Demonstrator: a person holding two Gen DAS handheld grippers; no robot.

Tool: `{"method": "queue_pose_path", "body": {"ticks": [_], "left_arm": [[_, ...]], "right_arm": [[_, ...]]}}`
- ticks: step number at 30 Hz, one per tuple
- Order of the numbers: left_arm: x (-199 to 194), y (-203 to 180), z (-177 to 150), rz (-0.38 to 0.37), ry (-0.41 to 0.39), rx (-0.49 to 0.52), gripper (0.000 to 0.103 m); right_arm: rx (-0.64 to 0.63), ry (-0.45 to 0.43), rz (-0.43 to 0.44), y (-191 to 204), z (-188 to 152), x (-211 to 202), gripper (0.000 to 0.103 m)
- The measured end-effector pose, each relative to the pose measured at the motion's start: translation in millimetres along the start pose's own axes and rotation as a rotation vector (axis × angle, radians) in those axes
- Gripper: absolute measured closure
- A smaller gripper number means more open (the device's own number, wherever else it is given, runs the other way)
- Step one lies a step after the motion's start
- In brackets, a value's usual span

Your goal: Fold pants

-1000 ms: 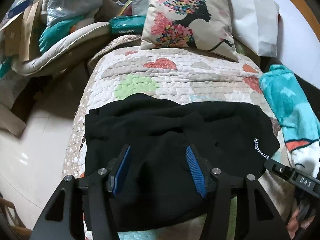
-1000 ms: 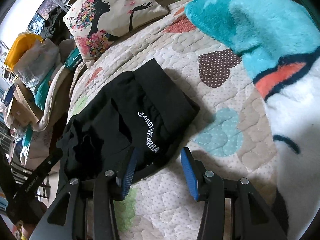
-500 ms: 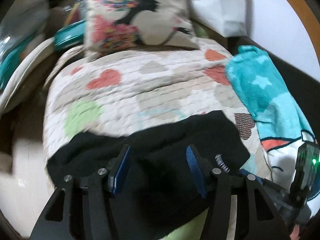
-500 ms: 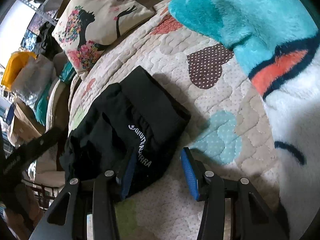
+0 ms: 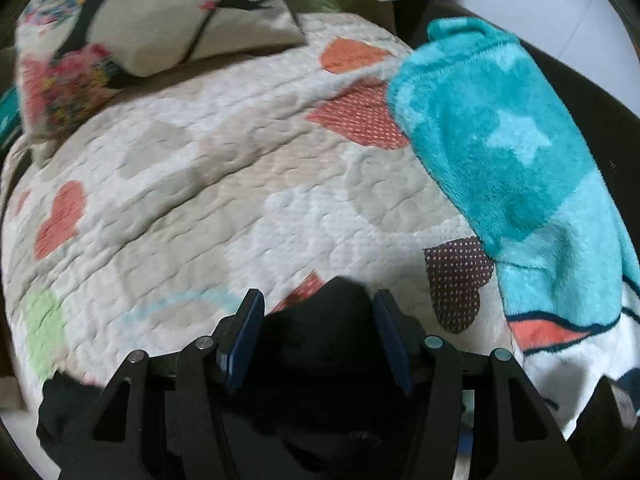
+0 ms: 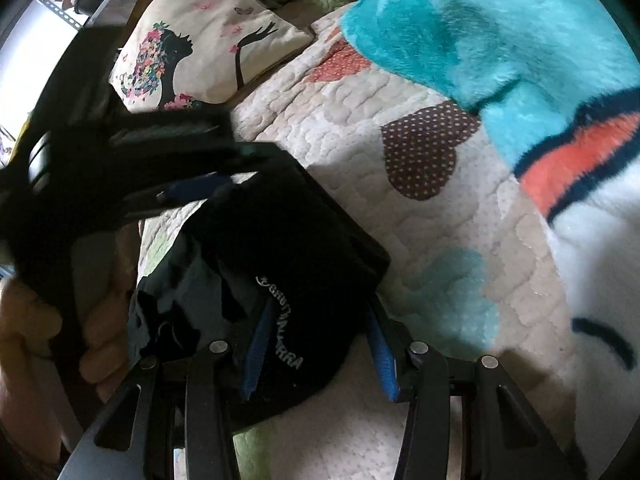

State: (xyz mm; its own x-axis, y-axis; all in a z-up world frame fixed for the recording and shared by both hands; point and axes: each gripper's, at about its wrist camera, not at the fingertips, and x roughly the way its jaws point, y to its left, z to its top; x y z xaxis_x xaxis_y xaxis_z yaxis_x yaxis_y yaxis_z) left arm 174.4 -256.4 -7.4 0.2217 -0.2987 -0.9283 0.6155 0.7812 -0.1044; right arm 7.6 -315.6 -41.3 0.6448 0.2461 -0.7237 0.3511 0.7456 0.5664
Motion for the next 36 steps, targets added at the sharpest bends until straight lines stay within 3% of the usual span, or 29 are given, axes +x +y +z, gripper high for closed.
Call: {"method": "queue_pose_path", "body": {"ticks": [6,7,8,9,11,24,36], "left_arm": [[27,-7,3,0.025,0.082,0.062,0.050],[26,-10,1,0.037,0.080,0.089,0.056],[23,-12,0,0.049,0.075,0.106,0.072],[19,-12,-1,0.050,0.069,0.115,0.081],[7,-10,-2,0.029,0.044,0.109,0.088],[-77,26,-21,-0.003,-0.106,-0.007,0.092],[-148,85,-69,-0.041,-0.242,-0.155,0.092]], "right_arm": [[-0.017,-0.002,0.005,4,3,5,0.051],[-0.024,0.001,0.006,5,4,5,0.052],[-0.030,0.002,0.006,7,5,5,0.058],[-0.043,0.003,0.001,9,6,5,0.063],[-0.062,-0.003,-0.004,12,8,4,0.072],[-0.238,-0.097,0.048,56,8,-27,0.078],[-0.581,-0.149,0.100,138,-28,-56,0.081]]}}
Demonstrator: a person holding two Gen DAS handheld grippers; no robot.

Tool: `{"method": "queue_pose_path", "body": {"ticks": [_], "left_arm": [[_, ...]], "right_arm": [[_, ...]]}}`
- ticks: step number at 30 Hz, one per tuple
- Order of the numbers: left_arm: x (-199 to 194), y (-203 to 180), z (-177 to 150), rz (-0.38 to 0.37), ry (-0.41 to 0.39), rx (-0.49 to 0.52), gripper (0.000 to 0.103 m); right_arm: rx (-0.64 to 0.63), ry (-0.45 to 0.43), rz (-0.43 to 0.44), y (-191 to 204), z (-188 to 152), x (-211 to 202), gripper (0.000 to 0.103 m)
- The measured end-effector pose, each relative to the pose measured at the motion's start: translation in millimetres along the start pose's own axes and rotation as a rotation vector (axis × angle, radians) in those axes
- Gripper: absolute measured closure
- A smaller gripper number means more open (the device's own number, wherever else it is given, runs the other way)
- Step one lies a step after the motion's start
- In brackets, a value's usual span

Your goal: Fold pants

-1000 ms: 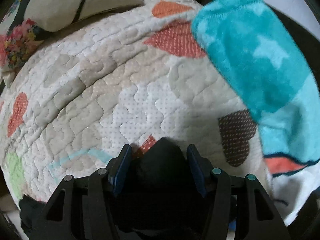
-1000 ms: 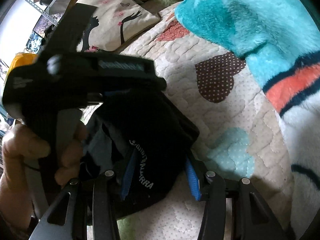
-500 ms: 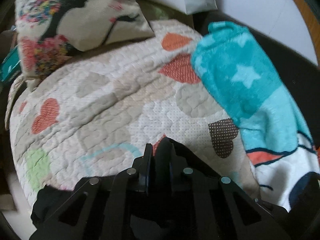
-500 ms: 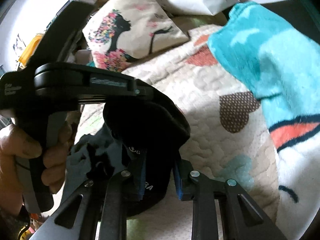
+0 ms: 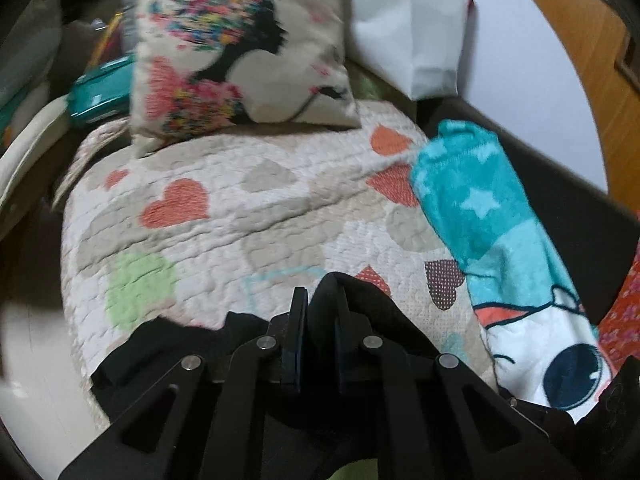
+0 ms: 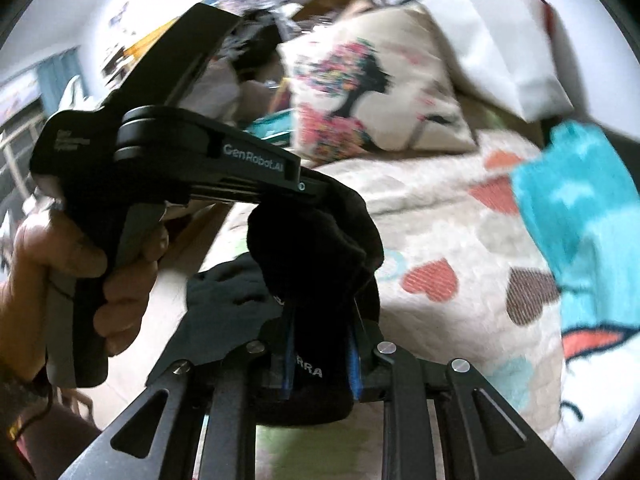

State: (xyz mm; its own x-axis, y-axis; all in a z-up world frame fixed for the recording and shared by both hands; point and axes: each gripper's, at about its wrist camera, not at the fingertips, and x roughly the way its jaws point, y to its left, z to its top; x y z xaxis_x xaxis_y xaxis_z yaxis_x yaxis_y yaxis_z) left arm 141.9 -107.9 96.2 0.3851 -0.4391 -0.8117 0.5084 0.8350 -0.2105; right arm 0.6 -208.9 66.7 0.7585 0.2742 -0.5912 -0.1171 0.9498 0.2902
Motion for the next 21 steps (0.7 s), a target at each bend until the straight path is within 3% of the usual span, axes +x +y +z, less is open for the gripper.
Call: {"method": "queue_pose_path", "body": {"ticks": [10,21], "left_arm": [[-45,83,-39,-0.005,-0.088,-0.188,0.092],[-45,139,-76,-0.032,-0.135,-0.329,0.092]], "right_arm": [[-0.218,0.049,0.076,75,6,20,0.081],[-0.344,0.136,0.093,125,-15,57,0.081]]}}
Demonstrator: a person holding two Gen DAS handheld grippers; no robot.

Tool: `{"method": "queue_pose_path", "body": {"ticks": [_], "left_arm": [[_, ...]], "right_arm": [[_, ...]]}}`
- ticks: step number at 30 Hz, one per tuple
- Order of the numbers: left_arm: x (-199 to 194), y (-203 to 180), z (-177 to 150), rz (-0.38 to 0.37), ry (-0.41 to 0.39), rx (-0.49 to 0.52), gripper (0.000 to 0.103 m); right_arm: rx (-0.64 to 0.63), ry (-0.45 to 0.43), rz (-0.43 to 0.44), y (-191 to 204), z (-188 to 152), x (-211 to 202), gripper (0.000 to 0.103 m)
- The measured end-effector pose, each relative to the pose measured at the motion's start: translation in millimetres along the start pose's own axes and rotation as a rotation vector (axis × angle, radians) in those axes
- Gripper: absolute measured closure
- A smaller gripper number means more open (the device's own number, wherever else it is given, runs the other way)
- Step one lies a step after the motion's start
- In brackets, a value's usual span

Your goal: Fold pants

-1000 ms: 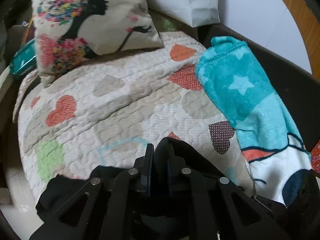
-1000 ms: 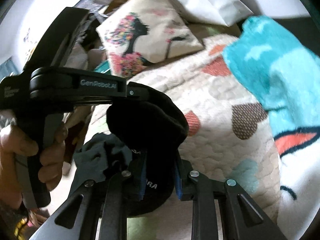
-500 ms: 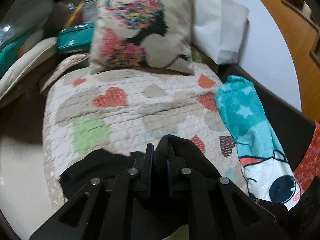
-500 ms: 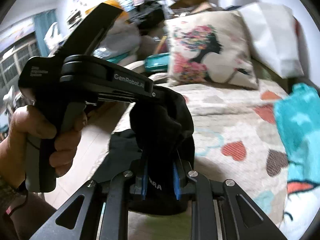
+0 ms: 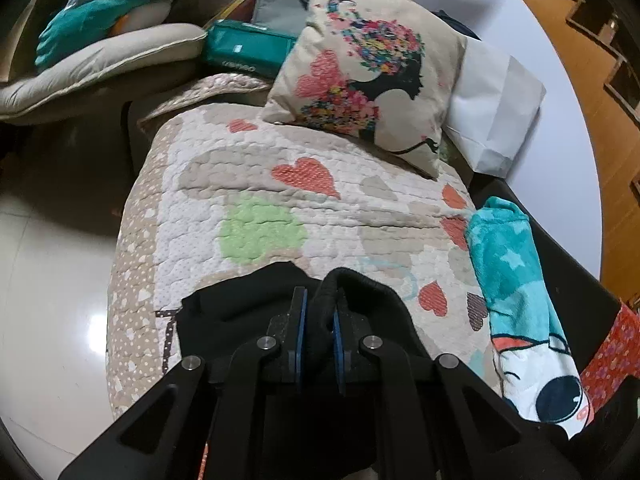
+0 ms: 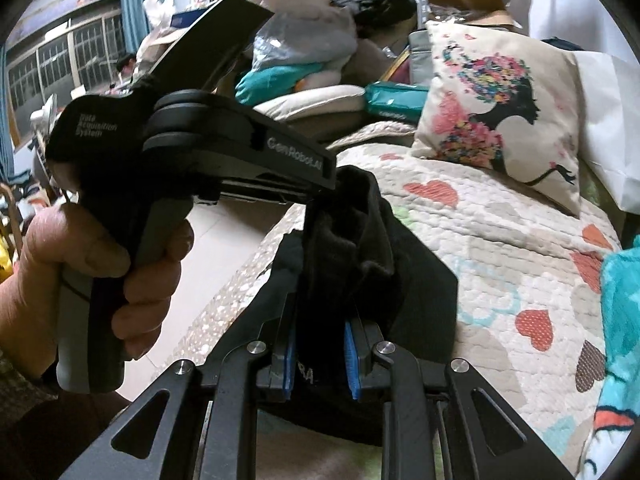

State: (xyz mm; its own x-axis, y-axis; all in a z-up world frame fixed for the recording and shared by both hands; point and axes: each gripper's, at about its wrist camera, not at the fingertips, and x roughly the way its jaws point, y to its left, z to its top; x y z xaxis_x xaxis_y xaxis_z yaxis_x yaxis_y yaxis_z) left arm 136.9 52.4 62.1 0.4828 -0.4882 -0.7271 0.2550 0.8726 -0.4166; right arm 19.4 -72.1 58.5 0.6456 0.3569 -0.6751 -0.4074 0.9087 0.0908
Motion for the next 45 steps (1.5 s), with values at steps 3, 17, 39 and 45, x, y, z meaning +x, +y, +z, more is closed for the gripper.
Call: {"method": "queue_pose_path", "body": {"ticks": [3,17,39,45], "left_arm": [[-2,10,0,-0.003,-0.007,-0.021,0.092],[4,68,-9,0.051,0.037,-0.227,0.092],[10,132,-31,0.060,0.146,-0.524,0.067],[8,142,-37,0.056,0.177,-0.583,0.056]], "right_arm": [[-0.021,0.015,0.001,10,2,9,0.081],[-0.094,0.084,0.025,41,5,51,0.081],[-0.158,0.079,0.093,70,-10,64,0.046],[-0.167,0.066,0.115,80,-18,60,0.033]]}}
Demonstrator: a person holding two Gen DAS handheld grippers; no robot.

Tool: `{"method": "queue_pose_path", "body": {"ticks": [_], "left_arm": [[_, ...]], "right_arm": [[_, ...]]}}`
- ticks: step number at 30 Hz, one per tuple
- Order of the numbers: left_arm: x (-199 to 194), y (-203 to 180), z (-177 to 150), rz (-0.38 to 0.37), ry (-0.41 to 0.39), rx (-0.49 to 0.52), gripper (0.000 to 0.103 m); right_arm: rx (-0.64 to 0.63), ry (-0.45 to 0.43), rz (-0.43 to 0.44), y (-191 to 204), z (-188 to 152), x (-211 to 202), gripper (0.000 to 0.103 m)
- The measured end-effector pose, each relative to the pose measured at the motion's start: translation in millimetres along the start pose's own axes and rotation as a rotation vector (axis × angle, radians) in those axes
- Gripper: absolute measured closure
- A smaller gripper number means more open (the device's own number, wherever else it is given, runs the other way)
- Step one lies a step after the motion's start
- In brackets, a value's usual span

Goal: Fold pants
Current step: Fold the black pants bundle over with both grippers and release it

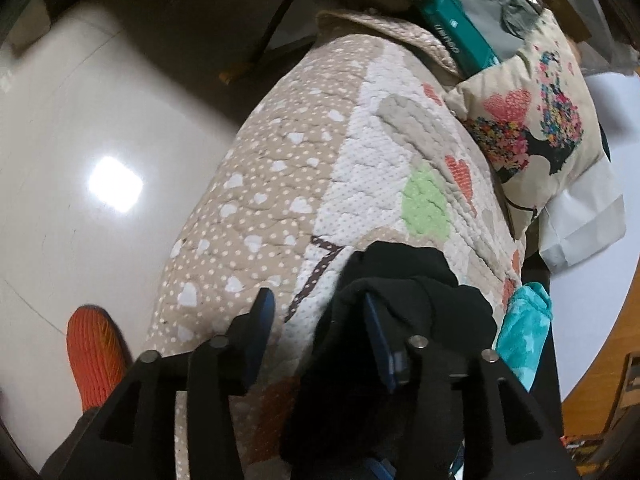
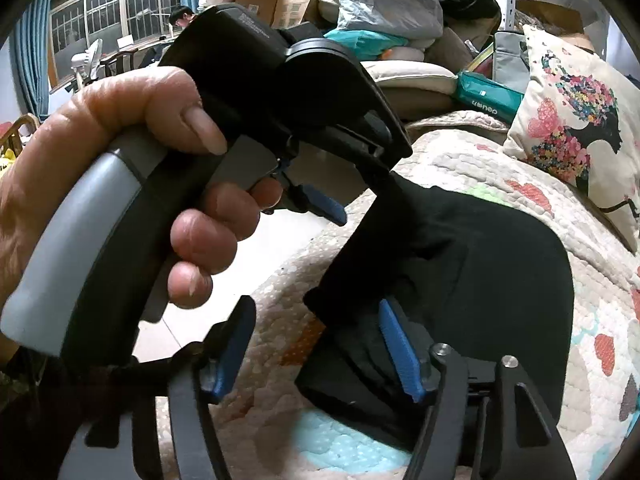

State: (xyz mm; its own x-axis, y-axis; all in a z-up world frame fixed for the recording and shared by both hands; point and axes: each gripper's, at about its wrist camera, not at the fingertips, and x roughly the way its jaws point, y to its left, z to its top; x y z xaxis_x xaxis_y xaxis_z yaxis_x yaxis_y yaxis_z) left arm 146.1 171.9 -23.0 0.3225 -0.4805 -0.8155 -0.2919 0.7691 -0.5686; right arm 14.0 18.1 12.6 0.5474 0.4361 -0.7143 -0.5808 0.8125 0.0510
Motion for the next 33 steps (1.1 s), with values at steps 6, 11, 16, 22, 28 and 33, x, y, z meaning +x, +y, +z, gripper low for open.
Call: {"method": "queue_pose_path", "body": {"ticks": [6,11,16,22,28,33], "left_arm": [[-10,26,10,-0.031,-0.021,-0.119,0.056],[-28,48,17,-0.019,-0.087,-0.202,0.056],[-37,40,12,-0.009,-0.129,-0.149,0.056],[-46,-19,-11,-0.014,-0.247,0.093,0.056],[-3,-59,-30,0.221,-0.188,0.291,0.054],[15,-37,-17,0.258,-0.120,0.227,0.046]], "right_arm": [[0.038,-0.015,0.030,-4,-2,-14,0.032],[0.079,-0.042,0.049,-17,-13,-48,0.032],[0.124,-0.062,-0.019,-44,-40,-82,0.032],[0.313,-0.070,-0.114,-94,-75,-103,0.031],[0.423,-0.076,-0.134,-121,-82,-106,0.031],[0.411,-0.053,-0.133,-118,-84,-97,0.031]]}}
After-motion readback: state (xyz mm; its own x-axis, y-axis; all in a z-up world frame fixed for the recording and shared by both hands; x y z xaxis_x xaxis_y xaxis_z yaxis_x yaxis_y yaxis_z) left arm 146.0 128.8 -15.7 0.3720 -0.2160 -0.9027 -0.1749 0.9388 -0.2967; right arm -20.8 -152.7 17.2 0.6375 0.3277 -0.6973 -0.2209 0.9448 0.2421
